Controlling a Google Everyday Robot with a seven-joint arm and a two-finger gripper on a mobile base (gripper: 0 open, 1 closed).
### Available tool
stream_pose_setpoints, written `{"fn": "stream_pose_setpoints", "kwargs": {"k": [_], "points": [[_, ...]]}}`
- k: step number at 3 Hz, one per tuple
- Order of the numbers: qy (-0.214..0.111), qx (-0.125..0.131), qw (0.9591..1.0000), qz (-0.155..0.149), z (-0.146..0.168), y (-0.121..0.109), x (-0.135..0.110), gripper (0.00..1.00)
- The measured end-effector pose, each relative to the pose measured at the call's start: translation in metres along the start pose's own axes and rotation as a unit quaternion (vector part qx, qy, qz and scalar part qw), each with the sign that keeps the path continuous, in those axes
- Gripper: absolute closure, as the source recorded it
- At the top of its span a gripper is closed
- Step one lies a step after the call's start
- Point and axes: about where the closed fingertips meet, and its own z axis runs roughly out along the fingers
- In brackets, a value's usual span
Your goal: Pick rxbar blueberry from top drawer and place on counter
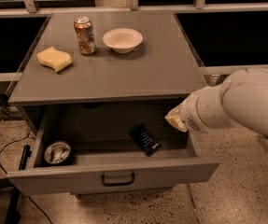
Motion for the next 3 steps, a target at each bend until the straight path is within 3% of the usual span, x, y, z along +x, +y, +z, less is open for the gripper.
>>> {"fn": "stream_pose_setpoints", "kwargs": {"k": [1, 3], "points": [[0.0, 0.0, 1.0, 0.0, 0.0, 0.0, 0.0, 1.0], [0.012, -0.015, 0.9993, 0.033, 0.051, 0.021, 0.012, 1.0]]}}
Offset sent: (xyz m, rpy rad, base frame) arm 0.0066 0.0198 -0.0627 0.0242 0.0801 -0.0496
